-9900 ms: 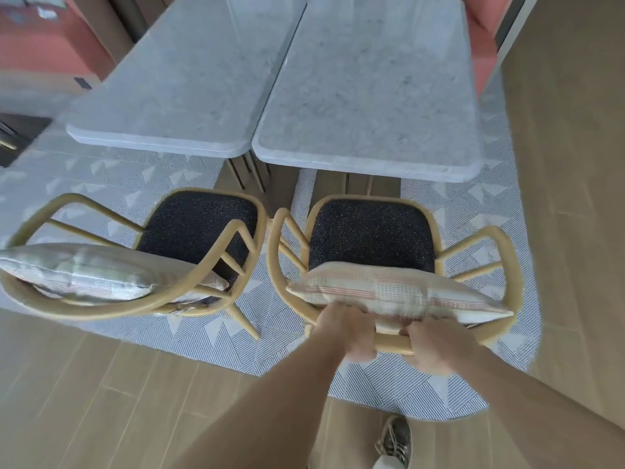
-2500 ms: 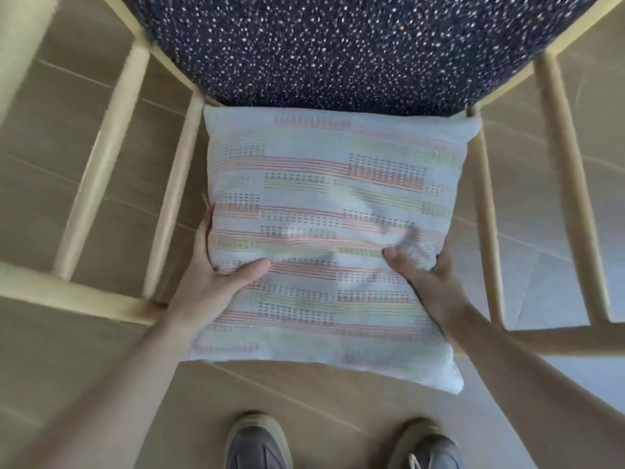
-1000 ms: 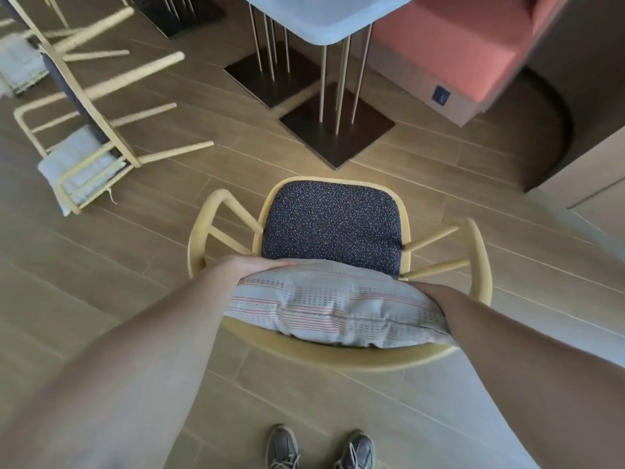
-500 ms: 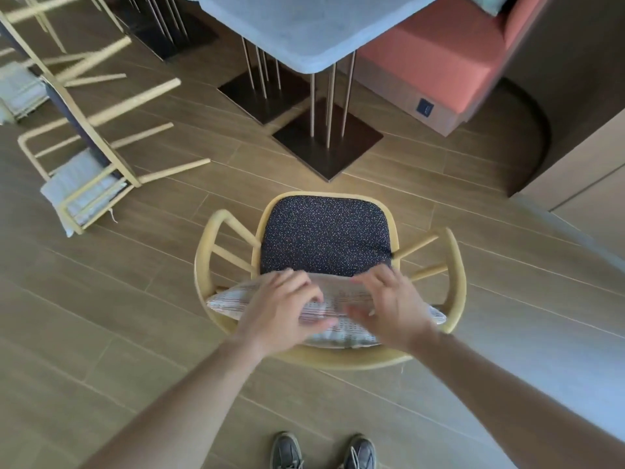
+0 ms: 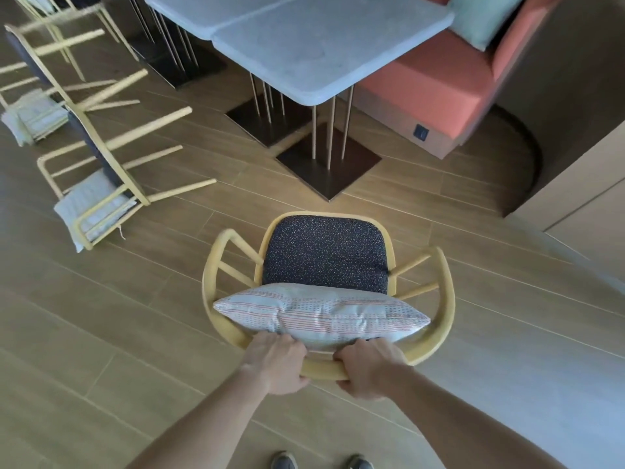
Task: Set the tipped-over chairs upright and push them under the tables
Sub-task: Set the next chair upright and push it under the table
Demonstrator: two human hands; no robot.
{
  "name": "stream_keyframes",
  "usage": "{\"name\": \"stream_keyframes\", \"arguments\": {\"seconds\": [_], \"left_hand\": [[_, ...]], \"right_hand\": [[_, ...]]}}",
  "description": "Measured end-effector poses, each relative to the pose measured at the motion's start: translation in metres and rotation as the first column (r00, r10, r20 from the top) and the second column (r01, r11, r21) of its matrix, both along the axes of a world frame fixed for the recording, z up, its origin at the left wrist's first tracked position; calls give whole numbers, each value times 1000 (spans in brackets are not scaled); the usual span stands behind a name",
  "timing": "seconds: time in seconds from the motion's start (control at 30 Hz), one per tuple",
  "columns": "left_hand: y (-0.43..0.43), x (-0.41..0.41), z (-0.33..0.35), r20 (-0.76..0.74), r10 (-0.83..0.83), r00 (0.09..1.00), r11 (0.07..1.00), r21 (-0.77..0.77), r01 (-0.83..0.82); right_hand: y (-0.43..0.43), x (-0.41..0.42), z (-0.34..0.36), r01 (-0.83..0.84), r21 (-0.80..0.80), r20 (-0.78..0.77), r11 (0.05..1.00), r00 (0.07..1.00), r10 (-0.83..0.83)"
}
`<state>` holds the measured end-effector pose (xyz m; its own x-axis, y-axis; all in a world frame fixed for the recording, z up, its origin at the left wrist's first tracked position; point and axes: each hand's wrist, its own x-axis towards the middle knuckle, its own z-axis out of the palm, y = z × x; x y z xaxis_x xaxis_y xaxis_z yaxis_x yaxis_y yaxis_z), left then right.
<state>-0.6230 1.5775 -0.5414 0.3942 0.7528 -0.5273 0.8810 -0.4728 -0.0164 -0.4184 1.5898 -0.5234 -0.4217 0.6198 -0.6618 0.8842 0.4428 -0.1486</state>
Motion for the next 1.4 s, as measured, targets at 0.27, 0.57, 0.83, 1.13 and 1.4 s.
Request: {"name": "stream_keyframes", "arguments": {"seconds": [0.27, 0.57, 0.83, 1.13, 1.4], "left_hand": [[26, -12, -3, -6, 34, 999, 997, 75, -34], [146, -58, -4, 50, -15, 999, 993, 113, 9], [265, -110, 5, 54, -110, 992, 987, 124, 103], [355, -126, -5, 35, -141, 989, 984, 112, 136], [433, -136, -6, 7, -205, 979, 972, 118, 202]], "right_hand": [[23, -9, -7, -34, 107, 1, 994, 999, 34], [134, -57, -10, 21, 159, -1, 987, 1000, -21], [234, -110, -7, 114, 144, 11, 983, 993, -116], [316, -125, -22, 151, 155, -35, 976, 989, -147], [378, -140, -27, 238, 133, -62, 962, 971, -231]]}}
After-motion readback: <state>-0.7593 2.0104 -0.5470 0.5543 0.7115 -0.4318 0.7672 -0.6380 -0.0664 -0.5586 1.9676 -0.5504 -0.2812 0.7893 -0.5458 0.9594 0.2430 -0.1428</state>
